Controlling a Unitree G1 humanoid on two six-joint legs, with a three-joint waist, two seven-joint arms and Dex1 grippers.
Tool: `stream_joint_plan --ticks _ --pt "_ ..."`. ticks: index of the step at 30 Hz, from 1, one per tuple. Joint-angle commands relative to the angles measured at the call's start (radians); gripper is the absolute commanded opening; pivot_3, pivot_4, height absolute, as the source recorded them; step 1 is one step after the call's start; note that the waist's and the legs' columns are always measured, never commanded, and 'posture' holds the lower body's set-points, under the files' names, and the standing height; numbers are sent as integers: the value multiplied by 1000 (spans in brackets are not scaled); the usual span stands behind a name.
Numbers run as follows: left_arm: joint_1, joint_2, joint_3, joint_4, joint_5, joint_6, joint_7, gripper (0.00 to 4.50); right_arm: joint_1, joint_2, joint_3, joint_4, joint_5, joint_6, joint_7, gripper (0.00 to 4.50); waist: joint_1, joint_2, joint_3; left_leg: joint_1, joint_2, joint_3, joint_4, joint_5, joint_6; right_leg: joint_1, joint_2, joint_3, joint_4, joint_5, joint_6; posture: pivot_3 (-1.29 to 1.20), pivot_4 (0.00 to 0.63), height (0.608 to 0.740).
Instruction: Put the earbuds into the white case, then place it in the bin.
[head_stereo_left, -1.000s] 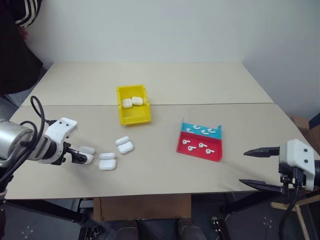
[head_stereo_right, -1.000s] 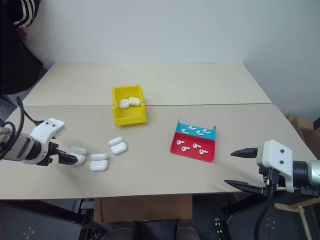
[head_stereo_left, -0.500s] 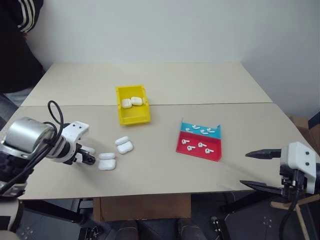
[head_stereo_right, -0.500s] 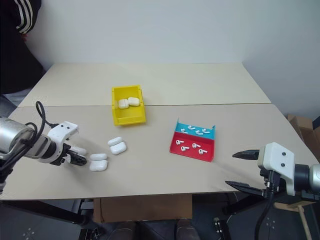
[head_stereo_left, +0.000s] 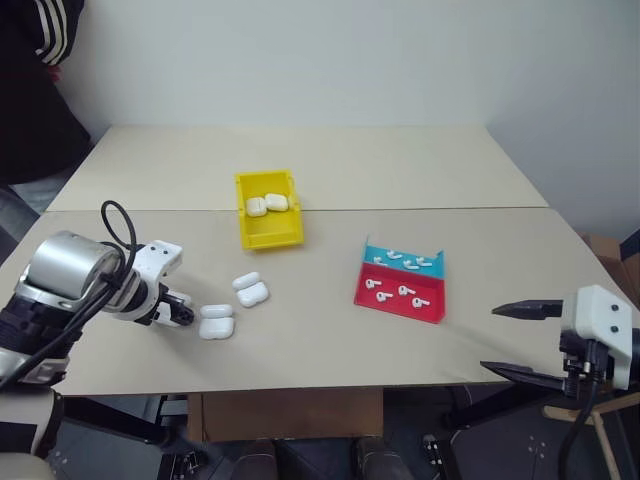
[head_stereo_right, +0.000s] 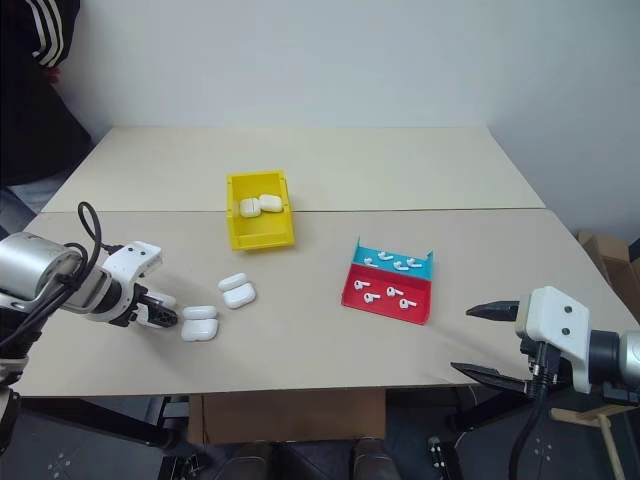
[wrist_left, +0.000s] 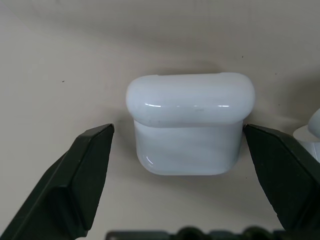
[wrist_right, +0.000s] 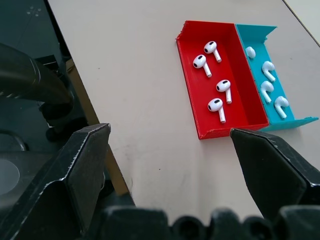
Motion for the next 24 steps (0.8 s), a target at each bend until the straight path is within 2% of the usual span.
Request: stream_joint_plan --ticks 1,3,7,12,17,21,24 --pt "-2 13 -17 -16 13 3 13 4317 -1 3 -44 -18 15 7 -8 4482 -1 0 0 0 0 0 0 0 0 0 0 0 0 0 0 0 150 740" --pt "1 15 -25 -21 11 3 13 3958 -2 2 -42 -16 13 6 -9 4500 -1 0 0 0 0 0 0 0 0 0 0 0 0 0 0 0 150 740" --pt "15 18 -21 -27 3 3 22 2793 -5 0 -40 -15 14 8 -9 4500 -3 1 -1 1 0 0 0 0 0 0 0 0 1 0 0 0 150 740" --pt "33 17 -14 -34 15 3 29 2792 -10 -3 -37 -10 13 7 -10 4500 -4 3 -1 1 0 0 0 0 0 0 0 0 1 0 0 0 150 740" --pt "55 11 53 -124 51 -6 22 2792 -17 -6 -36 -10 16 9 -11 4500 -5 3 -2 1 0 0 0 0 0 0 0 0 1 0 0 0 150 740" --pt "71 73 105 -212 34 -35 -48 2792 -28 -11 -41 -4 17 12 -8 4500 -5 1 -1 0 0 0 0 0 0 -1 0 0 1 0 0 0 150 740" --pt "98 175 133 -261 54 -116 -111 2792 -50 -23 -46 5 19 14 -4 4500 -8 1 0 -2 0 0 0 0 0 -2 0 0 0 0 0 0 150 740"
